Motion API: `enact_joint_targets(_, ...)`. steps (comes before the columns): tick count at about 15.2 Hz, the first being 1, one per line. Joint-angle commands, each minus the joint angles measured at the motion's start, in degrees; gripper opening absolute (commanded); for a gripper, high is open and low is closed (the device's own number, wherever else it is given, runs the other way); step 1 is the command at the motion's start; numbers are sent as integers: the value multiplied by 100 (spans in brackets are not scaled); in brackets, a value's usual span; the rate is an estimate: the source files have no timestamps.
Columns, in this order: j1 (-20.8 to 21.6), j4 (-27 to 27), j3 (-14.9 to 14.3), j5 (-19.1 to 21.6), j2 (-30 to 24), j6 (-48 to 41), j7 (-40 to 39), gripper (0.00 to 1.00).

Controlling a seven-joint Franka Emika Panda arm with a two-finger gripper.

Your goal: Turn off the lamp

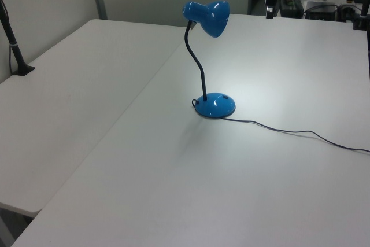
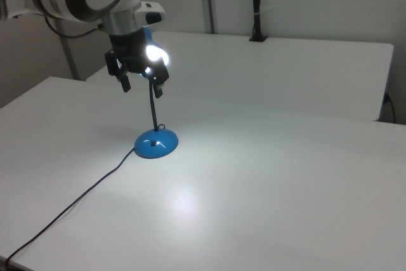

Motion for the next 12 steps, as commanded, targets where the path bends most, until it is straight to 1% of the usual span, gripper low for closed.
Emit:
enact_joint_targets(1, 36, -139, -43, 41, 25, -126, -1070, 100)
enact_joint_targets(3, 62, -210, 1, -29, 69, -108, -1143, 100)
enact_joint_targets(4, 141, -210, 62, -82, 130, -126, -1108, 100)
enact_joint_targets(7, 220, -420, 72, -126, 332, 5, -1116, 100)
enact_joint_targets(8, 255, -429, 72, -144, 402, 110, -1117, 99)
enact_joint_targets(9, 282, -438, 72, -135, 438, 233, -1108, 84)
enact_joint_targets(11, 291, -534, 72, -65, 517, 453, -1064, 45)
enact_joint_targets(12, 334, -570, 80, -48, 543, 593, -872, 28)
